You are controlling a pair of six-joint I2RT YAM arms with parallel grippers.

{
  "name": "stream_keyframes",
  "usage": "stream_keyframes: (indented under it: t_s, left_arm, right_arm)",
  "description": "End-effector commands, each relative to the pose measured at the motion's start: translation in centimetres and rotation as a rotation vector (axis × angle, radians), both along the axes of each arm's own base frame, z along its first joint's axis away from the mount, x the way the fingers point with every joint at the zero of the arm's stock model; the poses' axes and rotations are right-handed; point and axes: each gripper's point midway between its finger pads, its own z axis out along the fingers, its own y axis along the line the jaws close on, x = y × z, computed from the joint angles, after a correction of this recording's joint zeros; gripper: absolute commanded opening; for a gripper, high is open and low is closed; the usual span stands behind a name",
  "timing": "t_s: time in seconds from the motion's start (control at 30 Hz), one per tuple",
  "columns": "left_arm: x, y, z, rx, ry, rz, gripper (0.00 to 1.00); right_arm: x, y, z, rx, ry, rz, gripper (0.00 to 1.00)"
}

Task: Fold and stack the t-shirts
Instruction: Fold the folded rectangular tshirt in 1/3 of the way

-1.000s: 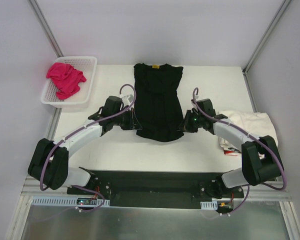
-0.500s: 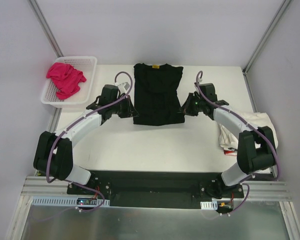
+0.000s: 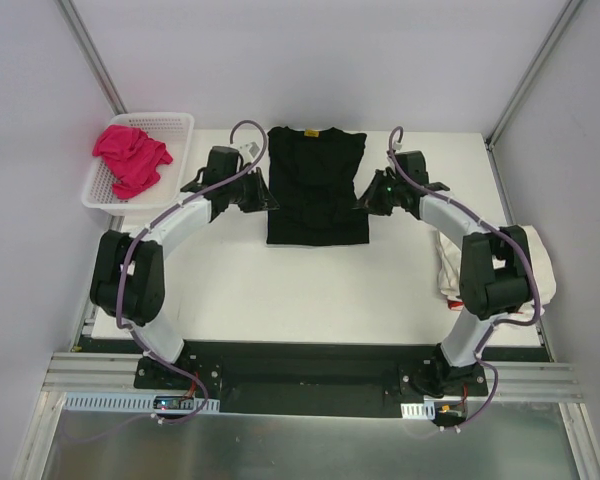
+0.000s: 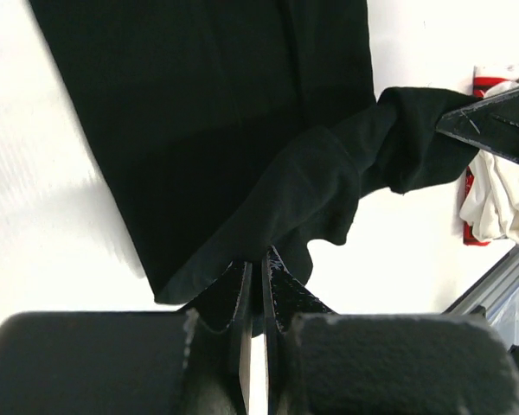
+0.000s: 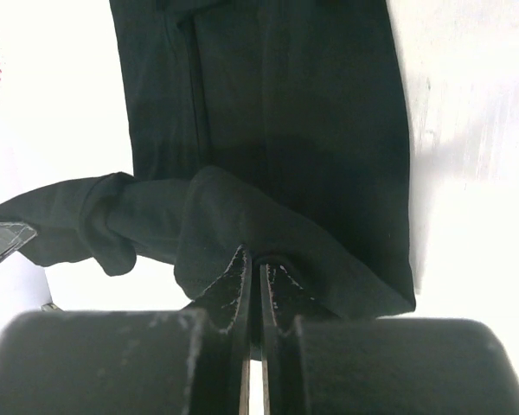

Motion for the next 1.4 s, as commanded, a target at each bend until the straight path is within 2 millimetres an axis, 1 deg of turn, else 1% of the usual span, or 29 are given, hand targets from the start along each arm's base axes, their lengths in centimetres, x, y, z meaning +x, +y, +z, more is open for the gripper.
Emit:
stream_keyframes:
  t_s: [0.0,0.03,0.07,0.1,0.13,0.17,0.2,0.27,0.3,0.37,0.43,0.47,0.57,0.6,0.67,0.7,0.87,0.93,0.97,1.0,1.03,1.07,1.1,1.13,1.17,1.2,1.27,1.33,1.37]
  left_arm:
    - [2.5,-0.8,1.3,-0.031,-0.052,-0.028,0.00]
    - [2.9,-1.0,0.8,-0.032,-0.042,-0.032,0.00]
    - [3.2,-1.1,0.5,-0.033,-0.038,-0.032,0.00]
    - [3.4,-1.3,-0.3,-0.038,-0.017,-0.037,0.00]
    - [3.8,-1.5,-0.2,-0.046,-0.019,-0.040,0.00]
    - [4.0,-1.6,-0.3,-0.049,-0.016,-0.042,0.00]
    - [4.3,-1.7,-1.1,-0.048,0.000,-0.042,0.00]
    - [4.7,-1.9,-1.2,-0.056,0.005,-0.049,0.00]
    - [4.9,-1.9,-1.8,-0.054,0.017,-0.049,0.00]
    - [5.2,-1.9,-2.3,-0.053,0.027,-0.047,0.00]
    - [5.3,-1.6,-3.3,-0.053,0.052,-0.041,0.00]
    - [5.3,-1.7,-3.4,-0.053,0.054,-0.042,0.00]
    - [5.6,-1.3,-4.0,-0.046,0.060,-0.034,0.00]
    - [5.7,-1.0,-4.1,-0.045,0.064,-0.028,0.00]
    - [5.8,-0.8,-4.6,-0.039,0.074,-0.021,0.00]
    - [5.9,-0.6,-4.8,-0.039,0.076,-0.018,0.00]
    - [6.4,0.2,-5.7,-0.014,0.076,-0.001,0.00]
    - [7.1,0.7,-5.8,-0.002,0.064,0.015,0.10]
    - [7.5,0.9,-6.3,0.005,0.067,0.024,0.18]
    - [8.2,0.9,-5.8,-0.002,0.052,0.025,0.36]
    - [8.7,0.8,-5.6,-0.004,0.040,0.025,0.41]
    - [9.2,1.0,-6.0,0.000,0.040,0.032,0.45]
    - [9.9,0.9,-5.3,-0.007,0.019,0.030,0.48]
    - [10.3,0.9,-5.2,-0.011,0.010,0.030,0.56]
    - [10.7,0.8,-5.7,-0.010,0.015,0.030,0.58]
    - [11.5,0.7,-4.9,-0.015,-0.011,0.032,0.60]
    - [12.6,0.6,-4.3,-0.025,-0.038,0.030,0.66]
    - [13.4,0.5,-3.3,-0.038,-0.067,0.014,0.67]
    - [14.2,0.5,-2.5,-0.040,-0.097,0.007,0.69]
  right_arm:
    - [2.6,0.5,2.0,0.047,-0.054,-0.009,0.01]
    - [3.0,0.5,1.5,0.048,-0.045,-0.011,0.01]
    - [3.4,0.4,1.4,0.051,-0.045,-0.017,0.01]
    - [3.9,0.6,1.6,0.056,-0.050,-0.014,0.00]
    - [4.2,0.4,1.6,0.059,-0.048,-0.019,0.01]
    - [4.5,0.5,1.0,0.062,-0.034,-0.022,0.01]
    - [5.1,0.3,1.1,0.065,-0.039,-0.028,0.01]
    - [5.7,0.3,0.2,0.073,-0.018,-0.037,0.01]
    - [6.1,0.4,0.3,0.086,-0.021,-0.034,0.01]
    - [6.6,0.5,-0.6,0.094,-0.002,-0.038,0.01]
    - [7.1,0.6,-0.5,0.112,-0.001,-0.040,0.04]
    - [7.3,0.6,-1.1,0.110,0.008,-0.044,0.09]
    - [8.2,0.5,-1.1,0.110,0.001,-0.052,0.18]
    - [8.4,0.5,-1.8,0.112,0.014,-0.055,0.20]
    - [8.9,0.5,-1.7,0.123,0.015,-0.057,0.25]
    - [9.0,0.5,-2.3,0.131,0.034,-0.065,0.26]
    - [9.4,0.5,-2.4,0.136,0.038,-0.074,0.32]
    - [9.7,0.3,-2.2,0.134,0.032,-0.077,0.33]
    - [9.9,0.1,-2.1,0.131,0.025,-0.080,0.34]
    - [10.0,-0.1,-2.1,0.132,0.025,-0.083,0.34]
    - [10.1,-0.3,-2.1,0.126,0.021,-0.082,0.34]
    - [10.3,-0.5,-2.3,0.118,0.020,-0.090,0.35]
    - [10.5,-0.9,-2.3,0.115,0.016,-0.097,0.35]
    - [10.7,-1.1,-2.4,0.112,0.017,-0.101,0.36]
    - [10.9,-1.4,-2.9,0.104,0.020,-0.110,0.36]
    - [11.3,-1.7,-2.8,0.102,0.013,-0.119,0.36]
    - [11.9,-2.2,-3.1,0.093,0.007,-0.130,0.37]
    - [13.0,-3.1,-2.7,0.080,-0.021,-0.144,0.38]
    - [13.5,-3.6,-2.5,0.067,-0.034,-0.152,0.38]
